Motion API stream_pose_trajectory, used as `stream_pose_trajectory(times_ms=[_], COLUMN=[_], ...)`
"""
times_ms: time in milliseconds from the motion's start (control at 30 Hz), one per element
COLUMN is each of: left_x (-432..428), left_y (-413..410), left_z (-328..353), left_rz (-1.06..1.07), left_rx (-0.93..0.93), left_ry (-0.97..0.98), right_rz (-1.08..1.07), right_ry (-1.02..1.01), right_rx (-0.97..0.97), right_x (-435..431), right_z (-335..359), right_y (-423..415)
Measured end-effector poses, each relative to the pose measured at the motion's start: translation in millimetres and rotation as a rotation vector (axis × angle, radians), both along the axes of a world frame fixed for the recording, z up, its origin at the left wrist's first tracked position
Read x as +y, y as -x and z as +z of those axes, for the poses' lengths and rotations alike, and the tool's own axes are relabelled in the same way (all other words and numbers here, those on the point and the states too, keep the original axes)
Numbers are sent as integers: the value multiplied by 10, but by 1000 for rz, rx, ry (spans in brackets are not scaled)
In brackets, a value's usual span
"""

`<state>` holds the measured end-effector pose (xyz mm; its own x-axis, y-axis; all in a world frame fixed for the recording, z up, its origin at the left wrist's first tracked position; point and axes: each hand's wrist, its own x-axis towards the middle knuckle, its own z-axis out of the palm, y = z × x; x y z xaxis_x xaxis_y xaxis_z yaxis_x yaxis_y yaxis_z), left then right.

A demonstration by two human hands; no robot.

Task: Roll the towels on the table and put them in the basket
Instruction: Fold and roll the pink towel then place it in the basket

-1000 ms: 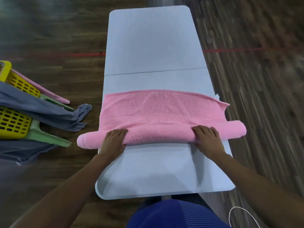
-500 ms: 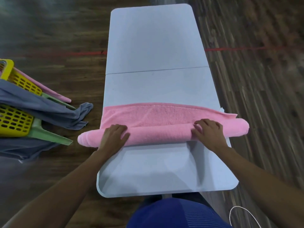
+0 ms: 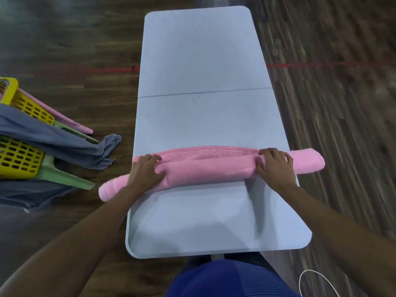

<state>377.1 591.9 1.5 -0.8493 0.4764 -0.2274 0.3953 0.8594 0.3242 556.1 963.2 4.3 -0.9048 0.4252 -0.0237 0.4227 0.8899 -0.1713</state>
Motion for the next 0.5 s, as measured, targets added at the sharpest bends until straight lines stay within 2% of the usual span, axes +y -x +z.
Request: stream_pose_trajectory(times_ms=[33,100,167,233,333,433,500], left_x=[19,35,9,-32,12,88,89], left_y=[-31,-72,-120,-133,-83,60,157], left_z=[-28,-69,-133,-166,-77,118,133], left_rz=[38,-36,-185,-238,-228,-204,-130], left_rx=[119,187,129,94,115,3,32], left_ry=[-53,-70,48,165,113,118,112], right_rz=[2,41,90,133,95,80,53], right_ry=[-24,4,65,36,10,20,8], right_rx=[55,52,-39,-134,-149,-171,-135], right_x=[-7,8,35,53,74,131,194], right_z=[-13,-32,-66,-120,-102,27,56], right_y=[2,-4,-54,-111,-43,124,206])
